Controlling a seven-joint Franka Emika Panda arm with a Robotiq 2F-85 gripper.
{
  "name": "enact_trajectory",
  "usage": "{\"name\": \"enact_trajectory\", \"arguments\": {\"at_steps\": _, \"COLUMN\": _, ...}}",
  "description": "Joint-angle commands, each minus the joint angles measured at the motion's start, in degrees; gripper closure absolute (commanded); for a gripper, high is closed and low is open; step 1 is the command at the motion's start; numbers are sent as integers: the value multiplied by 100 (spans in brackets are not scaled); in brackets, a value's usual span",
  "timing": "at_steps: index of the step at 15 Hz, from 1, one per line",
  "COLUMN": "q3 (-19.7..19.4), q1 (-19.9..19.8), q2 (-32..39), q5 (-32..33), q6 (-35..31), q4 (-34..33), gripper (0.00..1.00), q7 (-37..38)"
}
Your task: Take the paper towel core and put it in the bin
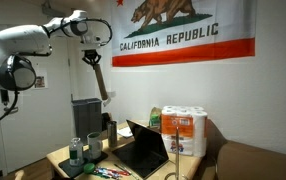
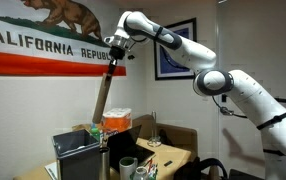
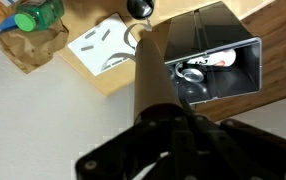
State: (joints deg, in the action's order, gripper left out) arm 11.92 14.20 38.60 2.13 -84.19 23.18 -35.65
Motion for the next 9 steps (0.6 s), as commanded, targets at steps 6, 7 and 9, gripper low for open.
{"name": "enact_trajectory", "arguments": {"at_steps": 6, "q3": -5, "q1": 671, "q2": -218, "q5": -8, "q6": 655, "q4": 242, "gripper": 97, "q7": 844}}
{"name": "enact_trajectory", "arguments": {"at_steps": 7, "q3": -145, "q1": 863, "q2": 125, "q5": -12, "q6": 896, "q4": -361, "gripper": 98, "q7": 935}}
{"name": "enact_trajectory", "arguments": {"at_steps": 9, "q3": -76, "q1": 885, "q2": -170, "q5": 93, "q6": 566, "q4": 232, "gripper": 97, "q7": 1089}}
